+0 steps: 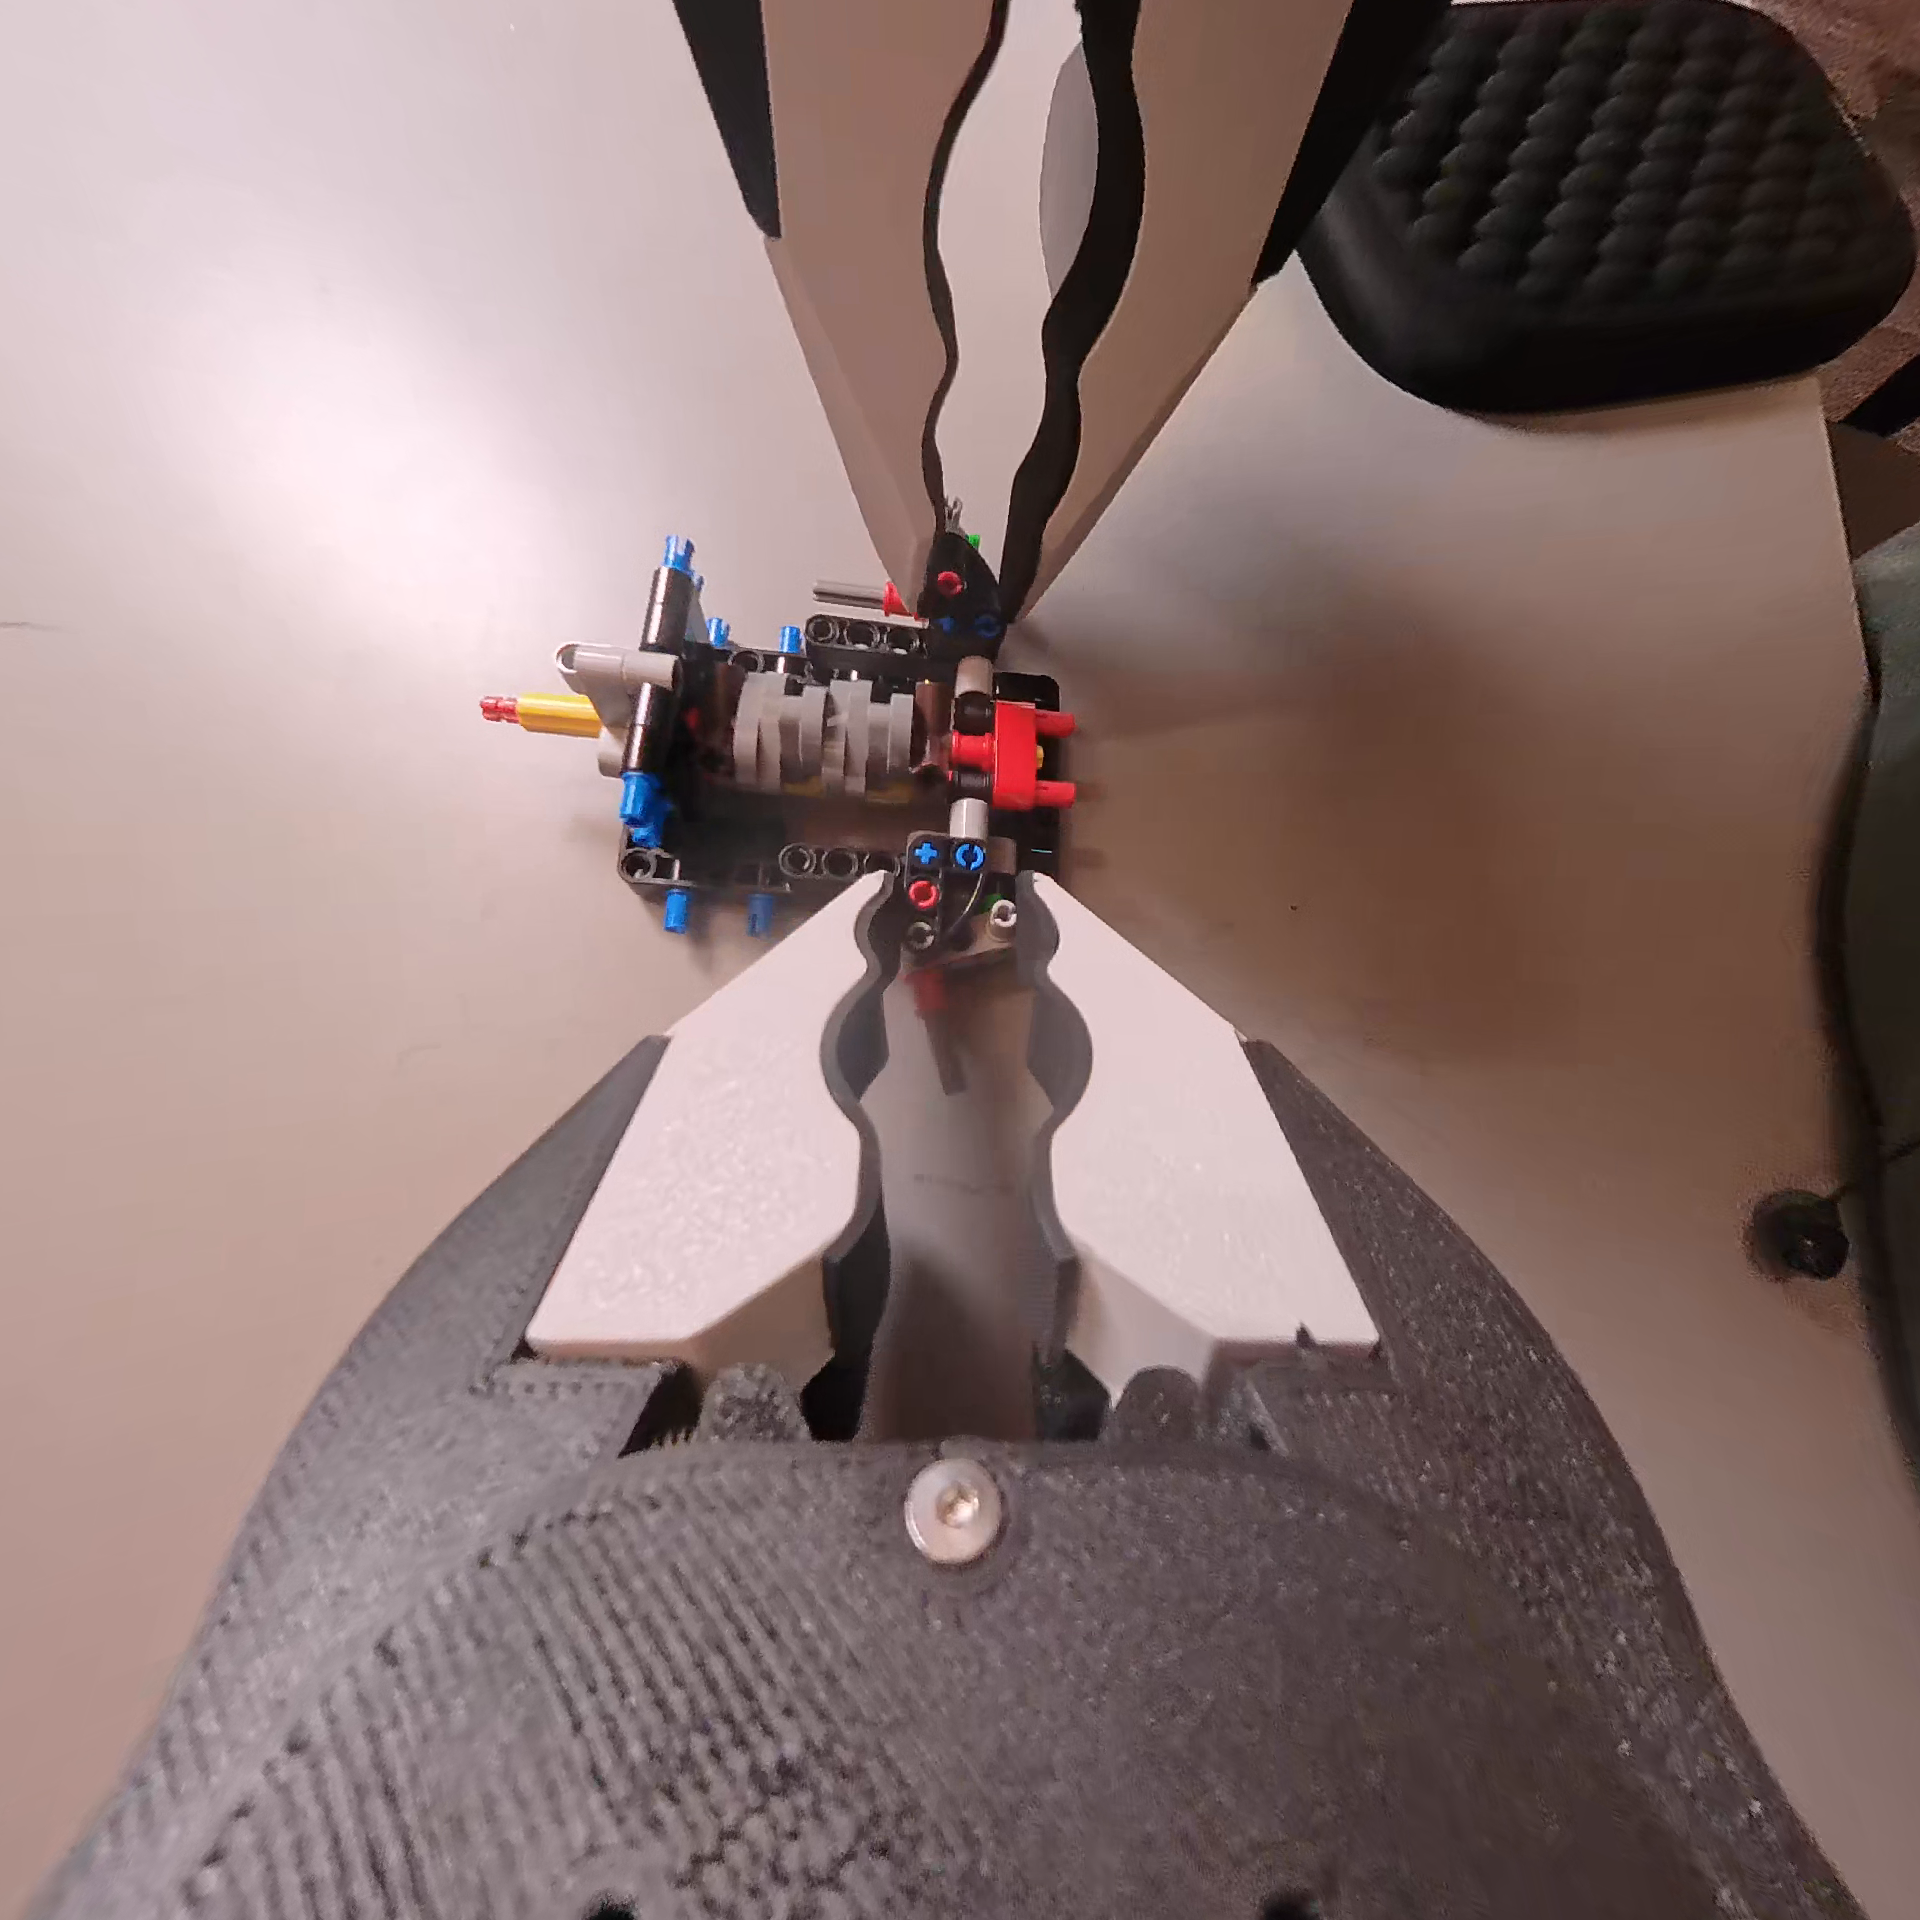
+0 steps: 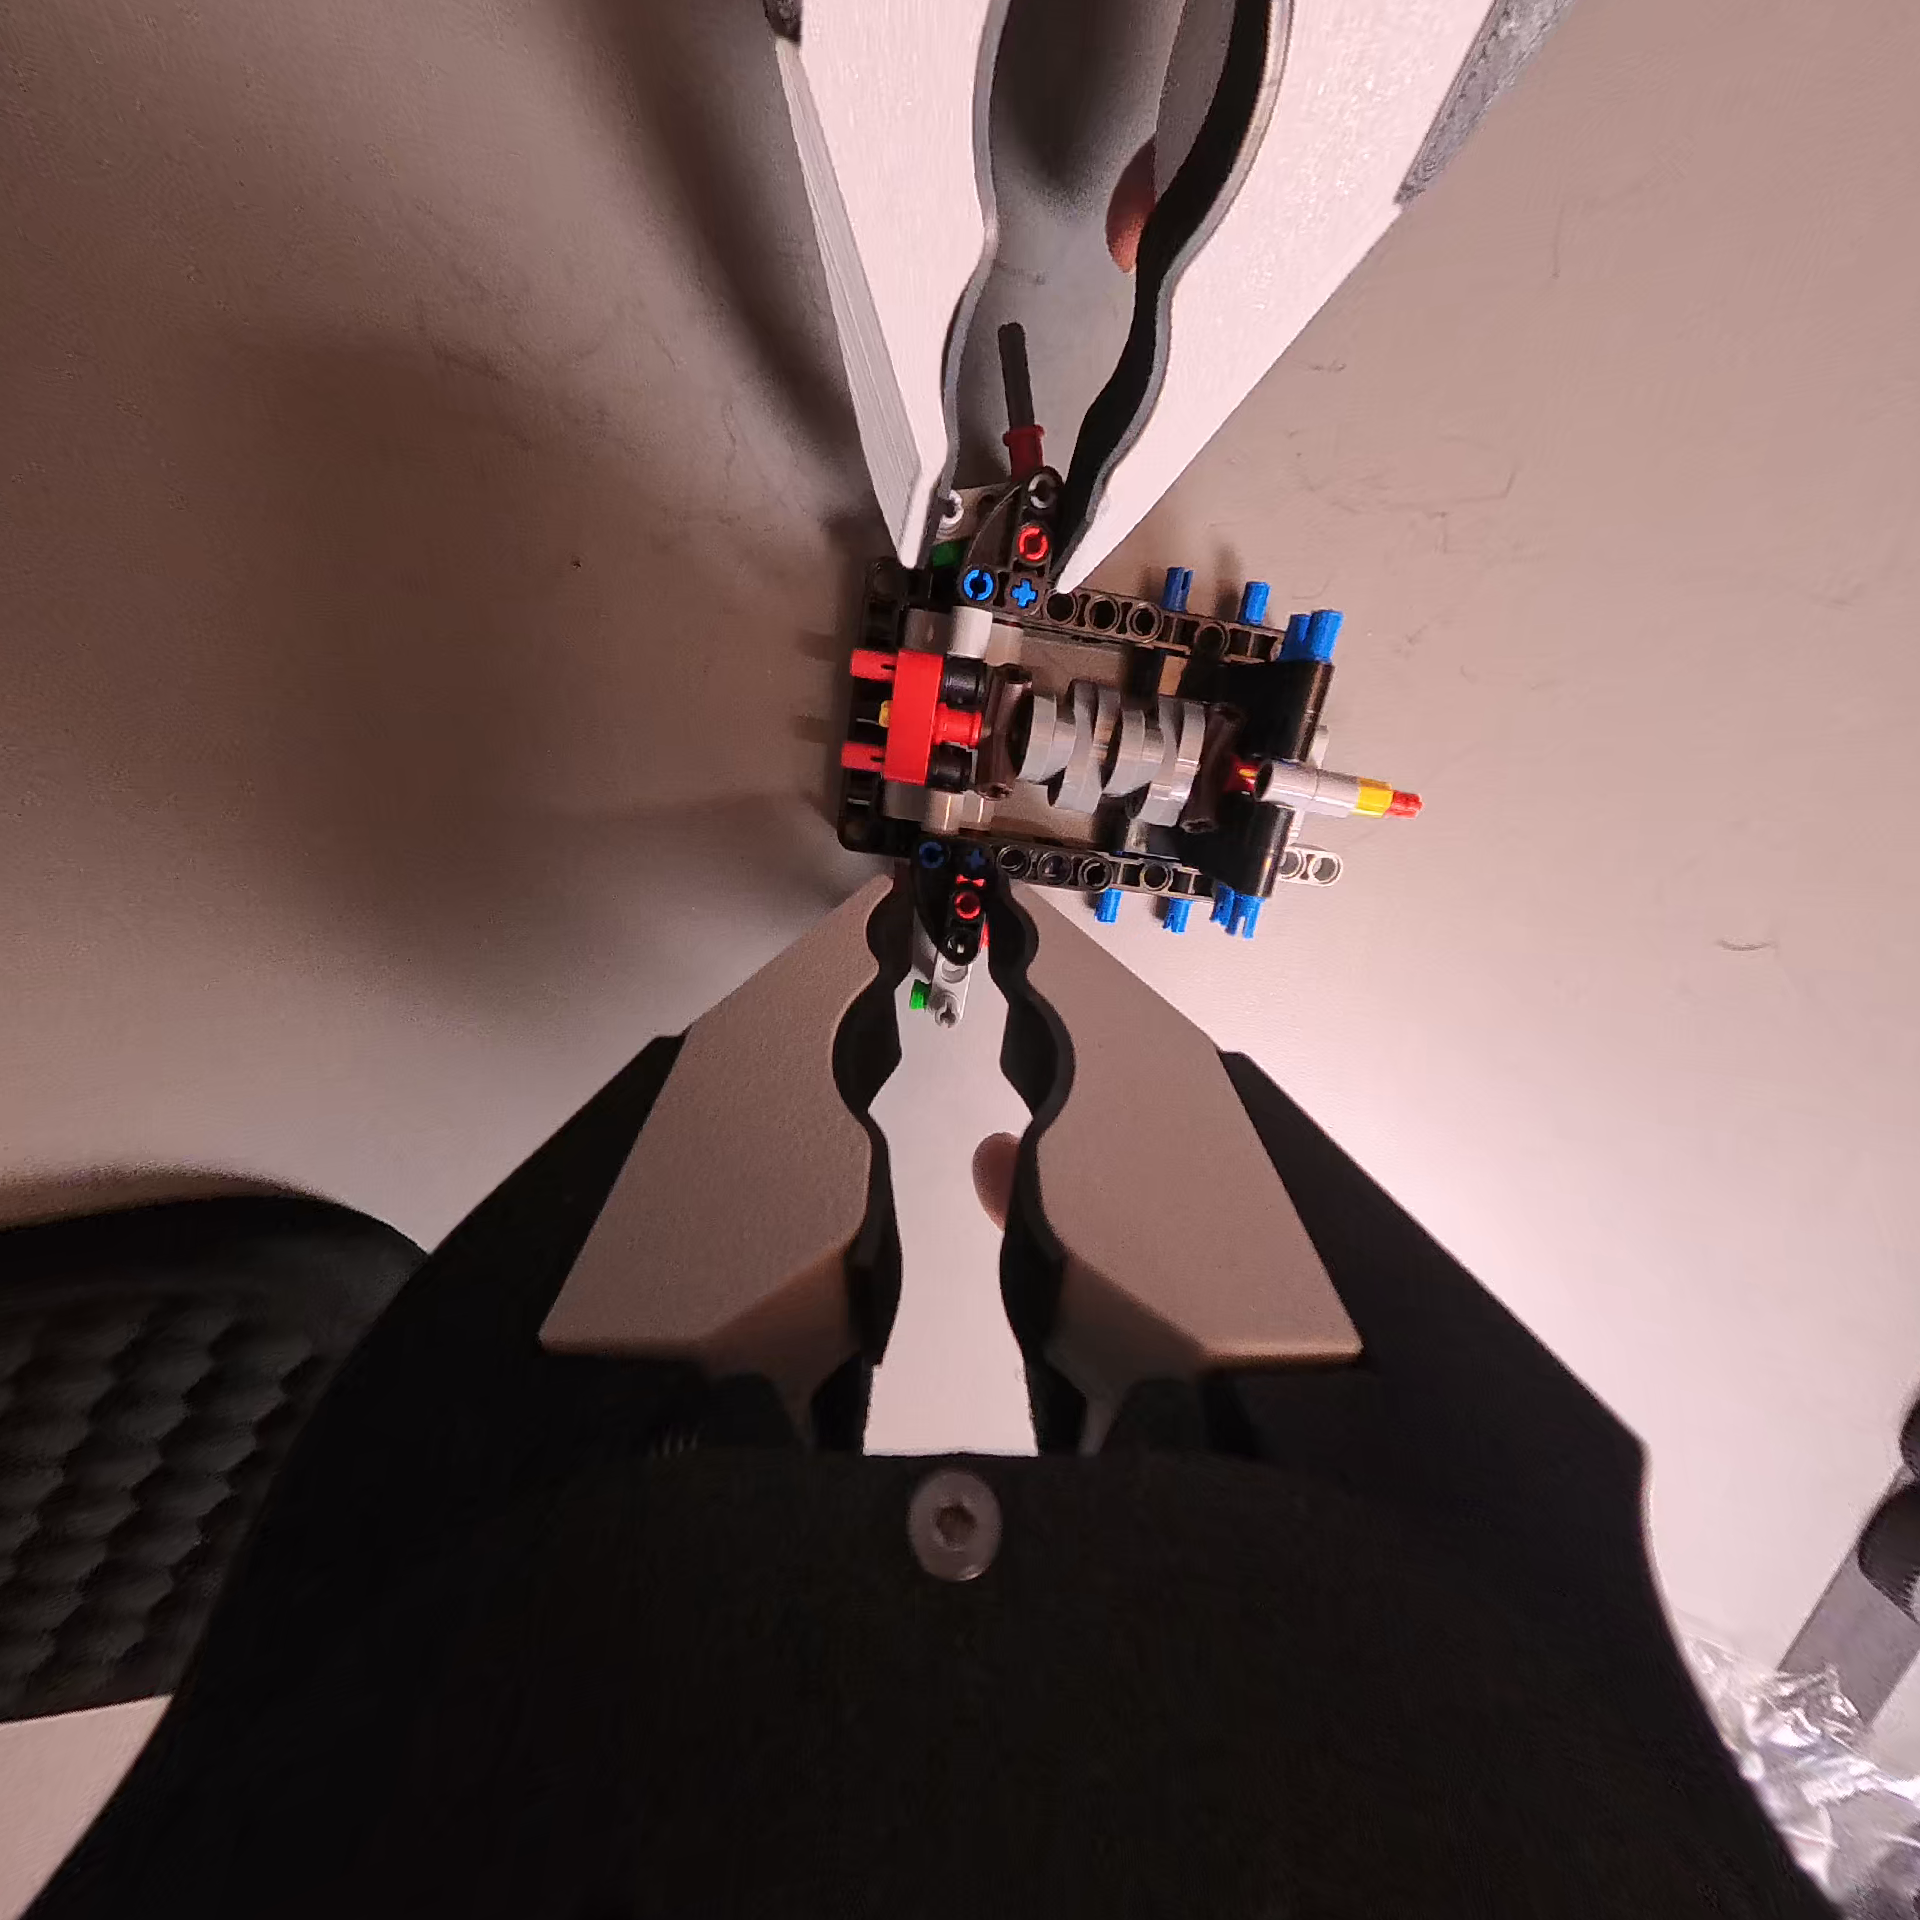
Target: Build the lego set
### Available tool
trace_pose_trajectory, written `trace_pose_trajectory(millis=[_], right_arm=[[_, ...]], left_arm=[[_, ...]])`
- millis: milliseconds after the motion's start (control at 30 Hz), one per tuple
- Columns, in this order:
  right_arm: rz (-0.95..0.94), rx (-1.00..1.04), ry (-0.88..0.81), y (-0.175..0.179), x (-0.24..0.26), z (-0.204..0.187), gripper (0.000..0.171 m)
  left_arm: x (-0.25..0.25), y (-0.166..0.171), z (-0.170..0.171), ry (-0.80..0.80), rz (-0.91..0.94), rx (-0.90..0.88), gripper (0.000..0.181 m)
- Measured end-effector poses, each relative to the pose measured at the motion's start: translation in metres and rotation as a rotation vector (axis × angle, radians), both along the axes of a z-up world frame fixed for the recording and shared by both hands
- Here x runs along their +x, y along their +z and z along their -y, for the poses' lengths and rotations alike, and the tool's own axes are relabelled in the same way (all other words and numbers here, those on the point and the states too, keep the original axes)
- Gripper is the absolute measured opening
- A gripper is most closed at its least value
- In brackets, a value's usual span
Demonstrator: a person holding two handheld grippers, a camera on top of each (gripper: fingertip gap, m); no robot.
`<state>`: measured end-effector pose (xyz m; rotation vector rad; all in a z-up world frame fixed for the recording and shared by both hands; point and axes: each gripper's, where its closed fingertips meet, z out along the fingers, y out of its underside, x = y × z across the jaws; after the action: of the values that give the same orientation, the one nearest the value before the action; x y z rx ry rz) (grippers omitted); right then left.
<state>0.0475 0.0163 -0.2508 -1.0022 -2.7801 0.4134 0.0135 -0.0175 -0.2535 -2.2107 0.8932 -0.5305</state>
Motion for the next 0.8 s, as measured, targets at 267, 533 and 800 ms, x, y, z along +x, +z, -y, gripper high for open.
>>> trace_pose_trajectory(millis=[267, 533, 800], right_arm=[[0.048, 0.055, 0.017, -0.001, 0.000, 0.000, 0.011], [0.047, 0.019, -0.019, -0.002, 0.000, 0.001, 0.011], [-0.032, -0.078, -0.136, 0.017, 0.000, 0.005, 0.017]], left_arm=[[0.000, -0.001, -0.001, 0.016, -0.006, -0.002, 0.020], [-0.001, -0.001, 0.000, 0.016, -0.003, -0.005, 0.020], [0.001, -0.001, 0.000, 0.007, 0.005, -0.016, 0.019]])
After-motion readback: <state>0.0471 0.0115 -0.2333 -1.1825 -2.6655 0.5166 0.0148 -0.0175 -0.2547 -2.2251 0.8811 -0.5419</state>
